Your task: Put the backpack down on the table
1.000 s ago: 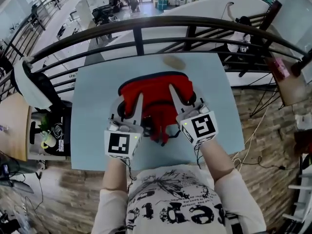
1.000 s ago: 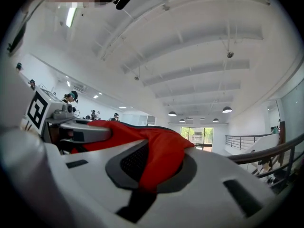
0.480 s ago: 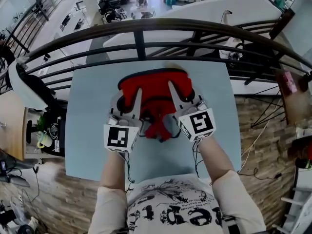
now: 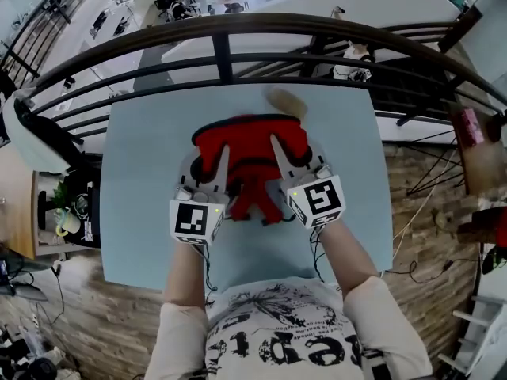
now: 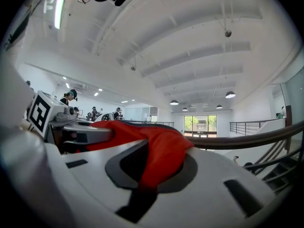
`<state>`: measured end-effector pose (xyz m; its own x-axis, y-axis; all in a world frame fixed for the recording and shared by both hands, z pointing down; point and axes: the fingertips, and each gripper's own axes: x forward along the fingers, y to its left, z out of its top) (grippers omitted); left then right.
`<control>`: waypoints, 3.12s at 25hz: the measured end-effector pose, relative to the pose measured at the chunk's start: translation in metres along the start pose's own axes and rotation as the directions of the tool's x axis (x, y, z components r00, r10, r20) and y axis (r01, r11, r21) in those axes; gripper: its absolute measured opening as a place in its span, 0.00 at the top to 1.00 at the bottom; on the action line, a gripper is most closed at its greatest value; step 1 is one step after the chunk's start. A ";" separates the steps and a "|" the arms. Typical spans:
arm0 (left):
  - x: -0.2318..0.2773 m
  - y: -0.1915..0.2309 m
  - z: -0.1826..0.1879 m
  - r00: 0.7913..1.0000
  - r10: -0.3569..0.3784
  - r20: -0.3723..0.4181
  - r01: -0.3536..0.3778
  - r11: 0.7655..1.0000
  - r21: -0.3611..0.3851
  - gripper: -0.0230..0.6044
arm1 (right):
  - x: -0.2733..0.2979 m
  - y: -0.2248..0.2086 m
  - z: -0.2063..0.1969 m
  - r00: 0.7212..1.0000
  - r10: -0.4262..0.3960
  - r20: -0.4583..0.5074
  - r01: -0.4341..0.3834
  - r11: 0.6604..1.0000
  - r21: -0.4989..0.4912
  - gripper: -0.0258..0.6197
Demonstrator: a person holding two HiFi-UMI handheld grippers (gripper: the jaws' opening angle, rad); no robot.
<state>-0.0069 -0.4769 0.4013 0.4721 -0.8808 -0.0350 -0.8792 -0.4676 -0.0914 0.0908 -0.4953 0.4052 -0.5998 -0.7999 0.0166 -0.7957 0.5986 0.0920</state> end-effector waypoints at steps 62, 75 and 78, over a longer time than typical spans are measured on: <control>-0.237 -0.093 -0.182 0.978 -0.036 -0.205 -0.012 0.974 -0.227 0.53 | -0.220 0.162 -0.189 0.942 -0.208 -0.264 0.241 0.965 0.099 0.55; -0.258 -0.075 -0.031 1.000 -0.022 -0.014 0.020 0.992 -0.122 0.92 | -0.207 0.186 -0.035 0.983 -0.183 -0.026 0.183 0.983 0.015 0.97; -0.266 -0.071 -0.008 0.999 -0.016 0.031 0.019 0.996 -0.091 0.92 | -0.205 0.195 -0.011 0.988 -0.155 0.007 0.155 0.988 -0.025 0.97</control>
<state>-0.0705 -0.2102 0.4248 0.4881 -0.8704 -0.0640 -0.8723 -0.4890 -0.0016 0.0595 -0.2145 0.4310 -0.4698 -0.8828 -0.0047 -0.8768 0.4660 0.1186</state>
